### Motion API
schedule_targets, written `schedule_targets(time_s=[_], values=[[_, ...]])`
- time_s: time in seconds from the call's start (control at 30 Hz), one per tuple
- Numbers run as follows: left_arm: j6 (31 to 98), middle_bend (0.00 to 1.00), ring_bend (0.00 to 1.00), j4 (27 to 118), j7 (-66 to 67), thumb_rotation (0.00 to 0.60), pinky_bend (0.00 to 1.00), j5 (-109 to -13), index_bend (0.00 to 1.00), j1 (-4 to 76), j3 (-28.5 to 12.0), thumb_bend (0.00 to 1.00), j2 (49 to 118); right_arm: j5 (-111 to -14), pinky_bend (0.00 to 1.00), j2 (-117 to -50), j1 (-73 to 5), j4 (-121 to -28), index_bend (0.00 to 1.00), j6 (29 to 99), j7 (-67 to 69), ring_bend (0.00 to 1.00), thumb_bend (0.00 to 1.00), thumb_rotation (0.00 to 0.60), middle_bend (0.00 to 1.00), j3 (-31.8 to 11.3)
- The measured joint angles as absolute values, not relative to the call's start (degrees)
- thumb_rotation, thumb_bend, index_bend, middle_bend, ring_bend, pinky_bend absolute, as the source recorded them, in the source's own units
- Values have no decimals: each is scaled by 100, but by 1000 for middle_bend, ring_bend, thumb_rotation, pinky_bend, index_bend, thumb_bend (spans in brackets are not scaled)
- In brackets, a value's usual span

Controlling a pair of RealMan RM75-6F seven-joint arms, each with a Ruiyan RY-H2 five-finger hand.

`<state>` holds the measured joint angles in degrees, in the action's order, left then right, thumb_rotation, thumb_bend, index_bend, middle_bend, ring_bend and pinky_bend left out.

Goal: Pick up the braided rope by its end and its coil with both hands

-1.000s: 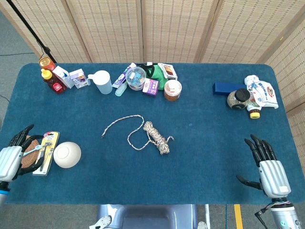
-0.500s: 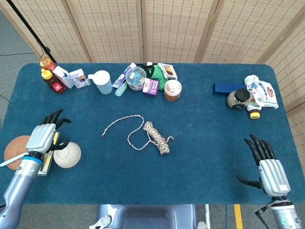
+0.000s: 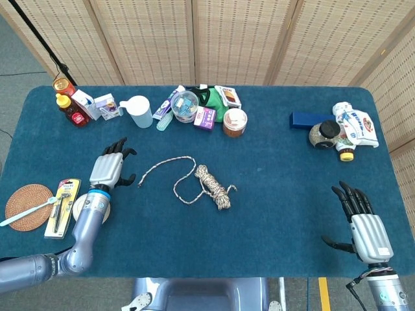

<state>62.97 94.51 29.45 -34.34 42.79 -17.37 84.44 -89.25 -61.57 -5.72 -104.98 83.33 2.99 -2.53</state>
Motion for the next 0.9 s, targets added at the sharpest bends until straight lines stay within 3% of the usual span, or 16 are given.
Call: schedule_targets(time_s=[0.9], values=[[6154,0,0,7710,3023,600,70,-3077,302,4838,-1726,314,9916,-8692,0,-6225,-666,-10407,0,8165,298,0,0,600,0,-325]])
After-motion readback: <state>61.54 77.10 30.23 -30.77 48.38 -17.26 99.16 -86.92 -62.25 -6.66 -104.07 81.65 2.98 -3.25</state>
